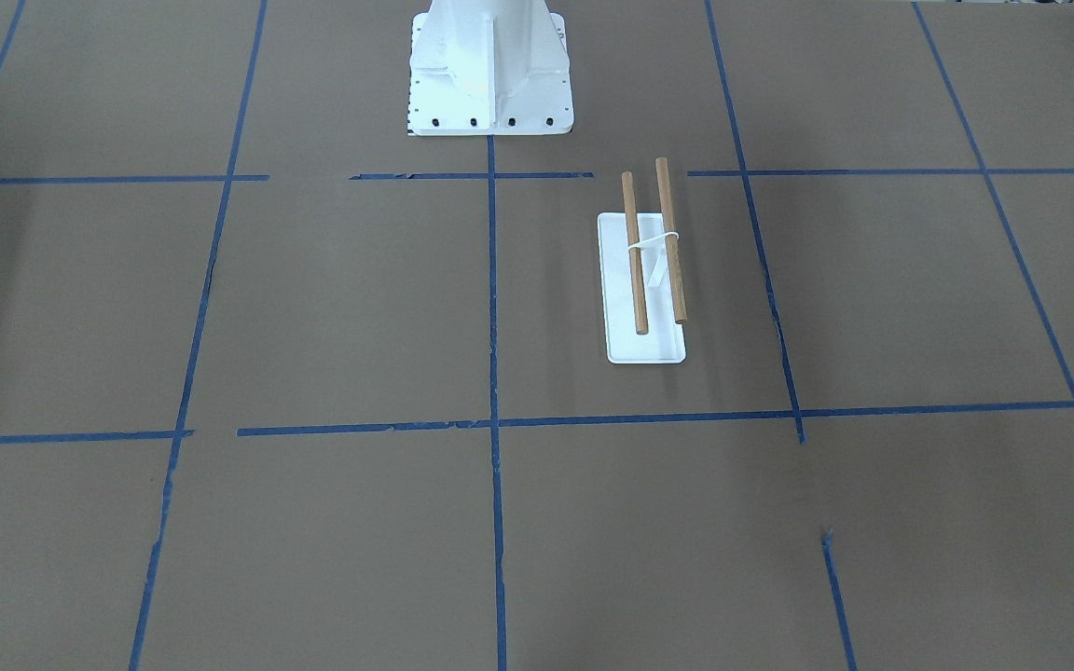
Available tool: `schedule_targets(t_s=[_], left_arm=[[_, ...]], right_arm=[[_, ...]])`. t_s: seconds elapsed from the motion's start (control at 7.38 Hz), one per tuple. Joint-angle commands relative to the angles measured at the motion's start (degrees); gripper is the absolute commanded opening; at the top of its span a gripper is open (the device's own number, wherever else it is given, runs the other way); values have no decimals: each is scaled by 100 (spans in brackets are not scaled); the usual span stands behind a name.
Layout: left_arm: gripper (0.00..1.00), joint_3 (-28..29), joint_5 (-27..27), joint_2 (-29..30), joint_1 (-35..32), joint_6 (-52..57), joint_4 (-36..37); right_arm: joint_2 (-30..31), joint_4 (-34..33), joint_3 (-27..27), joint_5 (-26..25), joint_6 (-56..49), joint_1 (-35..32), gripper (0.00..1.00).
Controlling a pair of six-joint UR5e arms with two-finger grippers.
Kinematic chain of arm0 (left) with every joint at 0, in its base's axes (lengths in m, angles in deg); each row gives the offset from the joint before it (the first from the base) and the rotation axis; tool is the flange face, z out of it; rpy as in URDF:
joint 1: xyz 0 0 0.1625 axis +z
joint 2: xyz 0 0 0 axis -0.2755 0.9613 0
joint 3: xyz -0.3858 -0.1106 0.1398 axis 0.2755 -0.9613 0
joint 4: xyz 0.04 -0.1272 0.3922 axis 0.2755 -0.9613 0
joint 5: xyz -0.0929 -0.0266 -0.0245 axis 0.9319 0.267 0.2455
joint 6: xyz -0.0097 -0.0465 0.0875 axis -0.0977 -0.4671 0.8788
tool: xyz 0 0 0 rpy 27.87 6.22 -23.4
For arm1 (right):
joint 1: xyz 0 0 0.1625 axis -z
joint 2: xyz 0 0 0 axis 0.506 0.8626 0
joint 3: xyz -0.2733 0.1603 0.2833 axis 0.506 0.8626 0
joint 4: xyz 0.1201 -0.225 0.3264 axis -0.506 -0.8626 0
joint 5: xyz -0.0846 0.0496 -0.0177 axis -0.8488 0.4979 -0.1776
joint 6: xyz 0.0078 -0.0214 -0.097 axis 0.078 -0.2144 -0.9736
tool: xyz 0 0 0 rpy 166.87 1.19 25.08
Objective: Hang towel on rack
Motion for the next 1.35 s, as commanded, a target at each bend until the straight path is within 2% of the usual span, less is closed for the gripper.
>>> schedule_targets(t_s=[0.0, 0.14, 0.68, 0.95, 1.22], left_arm=[[100, -21, -9, 16, 1, 8, -17], [100, -56, -9, 7, -8, 9, -9], [100, -109, -18, 16, 1, -44, -26], [100, -127, 26, 7, 1, -44, -26], [100, -135, 35, 16, 1, -44, -35]], right_arm=[[9, 126, 8, -2, -39, 0, 100], [18, 127, 8, -10, -117, 0, 100], [395, 118, 262, -273, -2598, -9, 100], [387, 379, 858, -475, -3306, -9, 100], [387, 1572, 1937, -529, -3317, 0, 90]])
